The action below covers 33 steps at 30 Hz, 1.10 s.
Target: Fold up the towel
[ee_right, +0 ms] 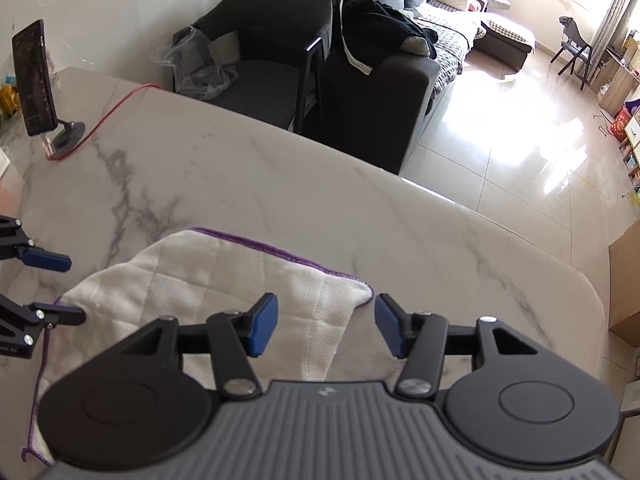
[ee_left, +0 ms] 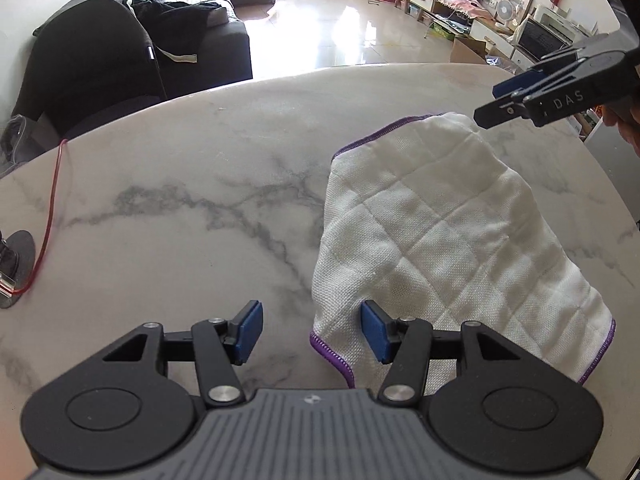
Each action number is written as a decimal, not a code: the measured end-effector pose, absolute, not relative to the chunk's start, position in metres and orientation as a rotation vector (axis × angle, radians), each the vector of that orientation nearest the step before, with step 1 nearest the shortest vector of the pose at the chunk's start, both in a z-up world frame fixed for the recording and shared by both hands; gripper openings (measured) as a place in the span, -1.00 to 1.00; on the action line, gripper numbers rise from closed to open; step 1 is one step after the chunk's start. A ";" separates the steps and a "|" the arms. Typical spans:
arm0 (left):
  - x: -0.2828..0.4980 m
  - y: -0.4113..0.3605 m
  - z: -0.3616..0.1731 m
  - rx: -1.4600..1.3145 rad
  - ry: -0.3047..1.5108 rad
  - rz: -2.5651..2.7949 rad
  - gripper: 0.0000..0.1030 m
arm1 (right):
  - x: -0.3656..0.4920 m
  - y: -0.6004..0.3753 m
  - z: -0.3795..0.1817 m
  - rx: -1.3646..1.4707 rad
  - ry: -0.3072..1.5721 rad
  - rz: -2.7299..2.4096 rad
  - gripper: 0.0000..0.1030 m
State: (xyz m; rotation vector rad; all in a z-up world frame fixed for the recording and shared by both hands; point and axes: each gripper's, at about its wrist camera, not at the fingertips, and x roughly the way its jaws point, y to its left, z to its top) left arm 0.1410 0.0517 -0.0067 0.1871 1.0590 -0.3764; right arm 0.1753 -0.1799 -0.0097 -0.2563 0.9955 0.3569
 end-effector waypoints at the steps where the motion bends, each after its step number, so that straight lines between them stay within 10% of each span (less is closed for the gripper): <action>1: 0.144 0.050 -0.008 0.188 1.061 -0.374 0.03 | 0.175 -0.182 -0.012 -0.250 1.004 0.356 0.12; 8: 0.155 0.042 -0.012 0.200 1.051 -0.341 -0.13 | 0.175 -0.192 -0.027 -0.221 1.047 0.362 0.12; 10: 0.156 0.041 -0.010 0.181 1.049 -0.341 -0.61 | 0.176 -0.194 -0.031 -0.200 1.062 0.367 0.12; 13: 0.156 0.038 -0.008 0.198 1.034 -0.311 -0.81 | 0.176 -0.196 -0.035 -0.176 1.076 0.370 0.12; 33: 0.142 0.053 0.020 0.324 0.966 -0.165 -0.66 | 0.171 -0.212 -0.032 -0.168 1.060 0.338 0.17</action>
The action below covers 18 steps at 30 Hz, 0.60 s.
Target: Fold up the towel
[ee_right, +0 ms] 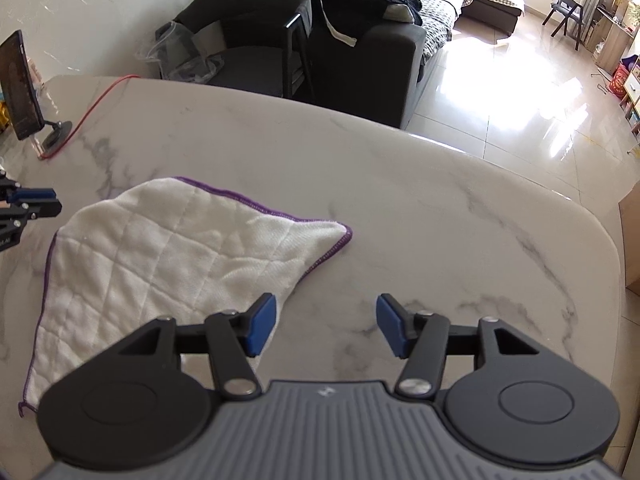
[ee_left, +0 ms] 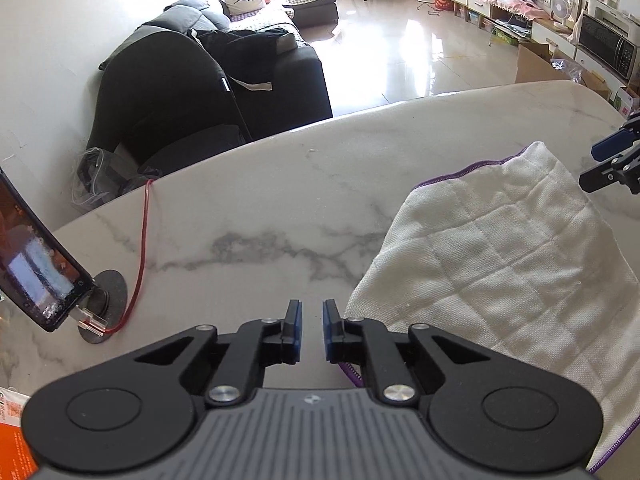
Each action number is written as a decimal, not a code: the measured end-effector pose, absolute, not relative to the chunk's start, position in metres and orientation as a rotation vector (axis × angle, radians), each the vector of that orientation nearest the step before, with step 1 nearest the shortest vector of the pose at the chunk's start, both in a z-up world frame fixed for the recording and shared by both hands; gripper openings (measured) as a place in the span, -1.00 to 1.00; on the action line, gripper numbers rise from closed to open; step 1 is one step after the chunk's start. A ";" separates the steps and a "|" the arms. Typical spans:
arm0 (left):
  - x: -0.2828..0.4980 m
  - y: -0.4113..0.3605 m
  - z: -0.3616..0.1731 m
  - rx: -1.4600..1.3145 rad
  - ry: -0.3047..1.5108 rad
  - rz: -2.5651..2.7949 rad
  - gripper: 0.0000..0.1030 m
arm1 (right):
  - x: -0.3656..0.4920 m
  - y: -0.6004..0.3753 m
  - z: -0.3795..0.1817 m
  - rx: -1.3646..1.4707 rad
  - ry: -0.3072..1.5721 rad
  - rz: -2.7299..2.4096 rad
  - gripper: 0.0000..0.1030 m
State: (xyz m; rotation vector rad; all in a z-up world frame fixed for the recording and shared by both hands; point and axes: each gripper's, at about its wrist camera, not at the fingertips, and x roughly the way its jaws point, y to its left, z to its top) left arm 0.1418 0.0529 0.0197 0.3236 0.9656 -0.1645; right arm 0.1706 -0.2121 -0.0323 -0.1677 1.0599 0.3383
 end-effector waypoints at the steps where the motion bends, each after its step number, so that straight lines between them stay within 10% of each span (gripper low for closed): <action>1: 0.140 0.053 0.020 0.317 0.972 -0.175 -0.46 | 0.171 -0.212 -0.032 -0.164 1.061 0.338 0.17; 4: 0.133 0.046 0.021 0.320 0.964 -0.194 -0.10 | 0.168 -0.213 -0.030 -0.154 1.064 0.346 0.18; 18: 0.070 0.027 0.010 0.372 1.004 -0.343 -0.05 | 0.113 -0.222 -0.030 -0.131 1.091 0.385 0.26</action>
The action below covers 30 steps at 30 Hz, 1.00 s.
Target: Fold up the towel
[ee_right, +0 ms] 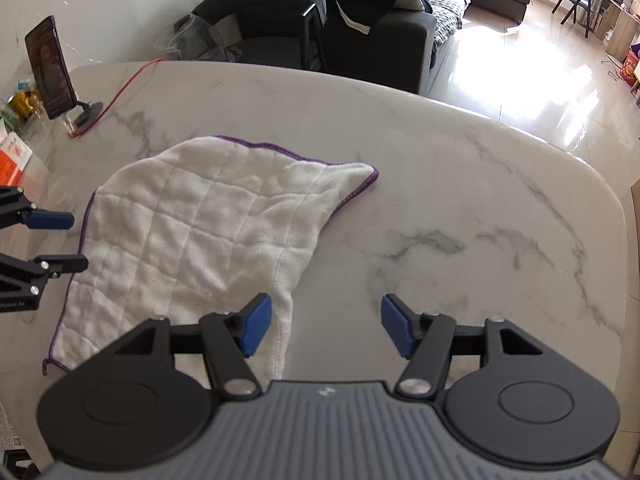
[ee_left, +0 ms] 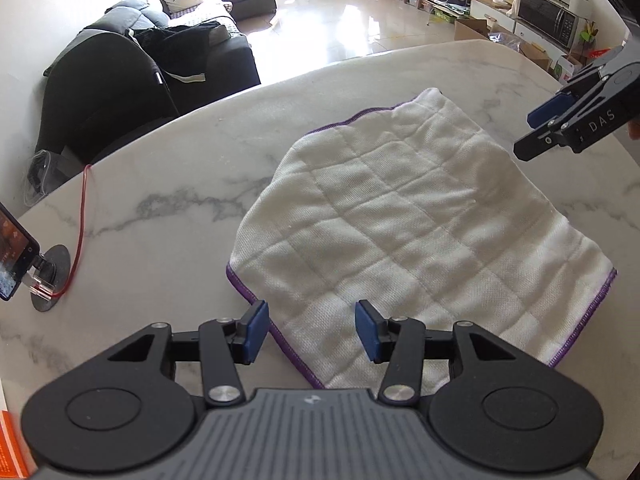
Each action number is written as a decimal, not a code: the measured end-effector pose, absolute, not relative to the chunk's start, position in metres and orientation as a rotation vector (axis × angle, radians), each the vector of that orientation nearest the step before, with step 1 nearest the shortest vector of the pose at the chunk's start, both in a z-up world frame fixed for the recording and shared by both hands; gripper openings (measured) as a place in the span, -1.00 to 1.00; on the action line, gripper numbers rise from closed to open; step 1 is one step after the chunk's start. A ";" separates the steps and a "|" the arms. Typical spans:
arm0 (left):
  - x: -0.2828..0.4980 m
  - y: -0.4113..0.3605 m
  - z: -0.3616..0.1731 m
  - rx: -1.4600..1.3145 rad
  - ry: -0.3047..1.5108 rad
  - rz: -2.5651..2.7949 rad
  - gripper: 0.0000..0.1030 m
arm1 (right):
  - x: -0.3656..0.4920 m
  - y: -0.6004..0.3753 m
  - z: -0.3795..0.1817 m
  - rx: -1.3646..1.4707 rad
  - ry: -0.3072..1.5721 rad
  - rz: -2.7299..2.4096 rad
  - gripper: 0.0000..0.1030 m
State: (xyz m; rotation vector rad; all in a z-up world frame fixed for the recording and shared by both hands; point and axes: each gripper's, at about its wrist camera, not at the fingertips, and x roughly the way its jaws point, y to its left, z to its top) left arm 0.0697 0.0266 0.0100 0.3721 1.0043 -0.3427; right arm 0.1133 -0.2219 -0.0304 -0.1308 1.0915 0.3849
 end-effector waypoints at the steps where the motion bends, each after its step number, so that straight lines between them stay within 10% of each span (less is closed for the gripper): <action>1: 0.063 0.026 0.008 0.384 1.004 -0.354 -0.04 | 0.110 -0.222 -0.031 -0.132 1.095 0.389 0.26; 30: -0.022 -0.018 0.000 0.477 0.965 -0.538 -0.03 | -0.014 -0.209 -0.043 -0.186 1.103 0.480 0.13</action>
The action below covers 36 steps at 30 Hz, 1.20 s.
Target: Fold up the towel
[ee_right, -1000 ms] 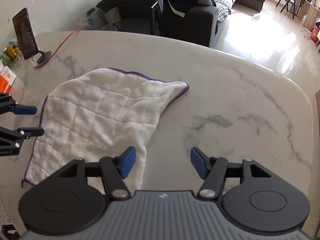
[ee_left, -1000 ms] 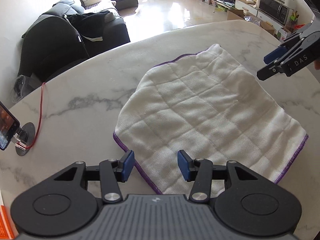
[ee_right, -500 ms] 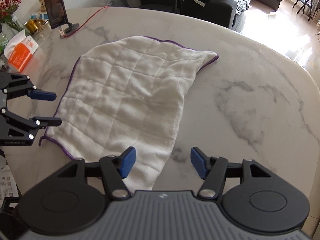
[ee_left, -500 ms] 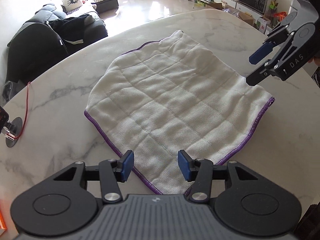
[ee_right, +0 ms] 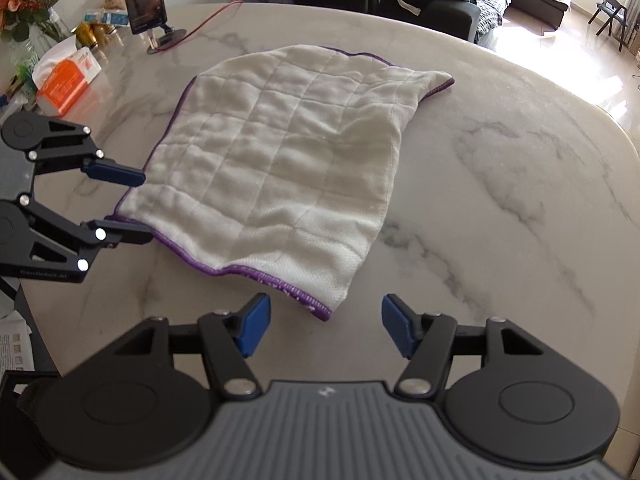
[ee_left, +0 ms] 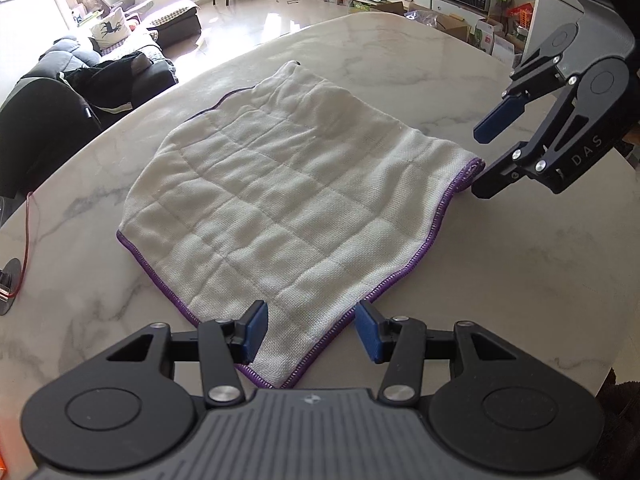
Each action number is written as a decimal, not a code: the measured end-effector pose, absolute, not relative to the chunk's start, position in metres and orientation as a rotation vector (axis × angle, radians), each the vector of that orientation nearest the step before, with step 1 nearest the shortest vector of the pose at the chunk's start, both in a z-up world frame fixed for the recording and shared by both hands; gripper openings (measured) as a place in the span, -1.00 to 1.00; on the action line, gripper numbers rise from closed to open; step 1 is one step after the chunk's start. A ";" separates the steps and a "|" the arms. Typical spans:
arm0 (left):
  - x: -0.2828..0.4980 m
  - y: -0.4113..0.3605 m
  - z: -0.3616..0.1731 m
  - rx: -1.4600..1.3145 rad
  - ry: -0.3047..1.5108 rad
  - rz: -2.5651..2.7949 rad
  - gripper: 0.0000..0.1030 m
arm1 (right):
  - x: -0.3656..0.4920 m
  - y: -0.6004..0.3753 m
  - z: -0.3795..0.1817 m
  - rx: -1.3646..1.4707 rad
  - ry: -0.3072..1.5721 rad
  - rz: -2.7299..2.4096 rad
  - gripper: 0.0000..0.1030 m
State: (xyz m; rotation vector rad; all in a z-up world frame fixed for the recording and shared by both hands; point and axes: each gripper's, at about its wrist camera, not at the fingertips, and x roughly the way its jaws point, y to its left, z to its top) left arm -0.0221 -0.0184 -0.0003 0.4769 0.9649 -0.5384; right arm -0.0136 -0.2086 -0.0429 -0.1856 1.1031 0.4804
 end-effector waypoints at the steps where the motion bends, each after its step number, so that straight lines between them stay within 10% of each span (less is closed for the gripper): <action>1: -0.023 -0.021 -0.002 0.484 0.965 -0.542 -0.03 | -0.013 -0.208 -0.044 -0.184 1.098 0.477 -0.01; 4: -0.024 -0.024 -0.007 0.501 0.970 -0.548 -0.03 | -0.010 -0.207 -0.042 -0.188 1.073 0.478 -0.57; 11: -0.021 -0.021 -0.011 0.509 0.964 -0.533 -0.04 | -0.003 -0.203 -0.015 -0.192 1.001 0.479 -0.68; 15: -0.019 -0.017 -0.010 0.500 0.965 -0.502 -0.91 | 0.003 -0.201 -0.001 -0.196 0.963 0.477 -0.68; 17: -0.015 -0.011 -0.006 0.466 0.974 -0.486 -0.91 | 0.005 -0.199 0.004 -0.199 0.955 0.480 -0.67; 23: -0.007 0.004 0.018 0.392 0.925 -0.440 -0.95 | 0.006 -0.192 0.002 -0.198 0.958 0.482 -0.55; 28: 0.001 0.006 0.036 0.353 0.881 -0.412 -0.95 | 0.003 -0.191 -0.012 -0.178 0.969 0.445 0.19; 36: 0.019 0.007 0.050 0.273 0.850 -0.366 -0.95 | -0.012 -0.194 -0.036 -0.145 1.003 0.416 0.23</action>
